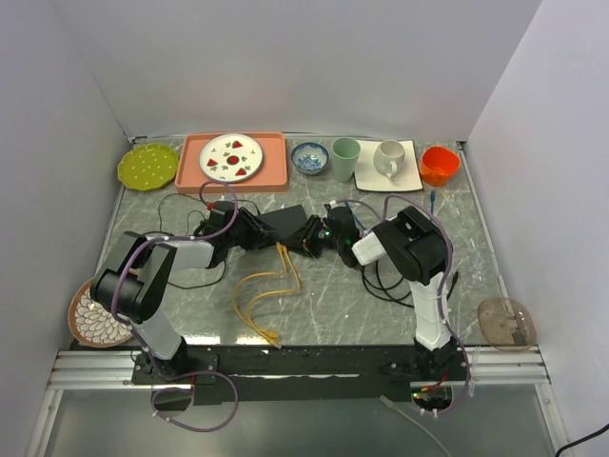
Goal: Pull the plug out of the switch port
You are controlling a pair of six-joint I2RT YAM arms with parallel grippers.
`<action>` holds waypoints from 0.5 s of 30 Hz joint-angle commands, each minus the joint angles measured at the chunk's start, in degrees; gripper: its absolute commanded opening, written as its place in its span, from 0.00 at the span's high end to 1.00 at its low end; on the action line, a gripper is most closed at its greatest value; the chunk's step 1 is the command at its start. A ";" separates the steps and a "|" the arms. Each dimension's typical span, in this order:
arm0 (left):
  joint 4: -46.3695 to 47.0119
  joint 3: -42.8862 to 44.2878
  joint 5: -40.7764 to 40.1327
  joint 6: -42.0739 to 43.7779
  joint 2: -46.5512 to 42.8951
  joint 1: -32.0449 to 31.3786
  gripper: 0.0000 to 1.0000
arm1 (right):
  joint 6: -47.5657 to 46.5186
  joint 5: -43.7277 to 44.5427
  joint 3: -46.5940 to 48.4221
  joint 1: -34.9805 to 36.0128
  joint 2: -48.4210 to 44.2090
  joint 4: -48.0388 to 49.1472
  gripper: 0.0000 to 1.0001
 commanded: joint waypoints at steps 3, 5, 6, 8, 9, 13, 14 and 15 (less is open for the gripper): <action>1.38 -0.75 0.69 0.42 -0.49 0.05 0.63 | 2.56 0.80 0.43 0.60 1.37 4.36 0.66; 1.47 -0.83 0.95 0.33 -0.32 0.05 0.63 | 2.65 0.89 0.60 0.60 1.55 4.18 0.65; 1.47 -0.83 0.96 0.33 -0.40 0.05 0.63 | 2.57 0.89 0.69 0.60 1.55 4.09 0.65; 1.55 -0.83 1.04 0.33 -0.32 -0.04 0.63 | 2.04 0.71 1.22 0.69 1.72 3.40 0.67; 1.64 -0.92 0.96 0.33 -0.32 -0.04 0.63 | 1.78 0.62 1.48 0.69 1.72 2.95 0.67; 1.64 -1.01 0.95 0.24 -0.32 -0.04 0.62 | 1.33 0.54 1.48 0.78 2.07 2.77 0.73; 1.82 -1.01 1.04 0.24 -0.32 -0.04 0.63 | 1.34 0.54 1.40 0.78 2.16 2.86 0.74; 1.82 -1.01 1.13 0.24 -0.23 -0.04 0.63 | 1.16 0.54 1.31 0.86 2.34 2.95 0.76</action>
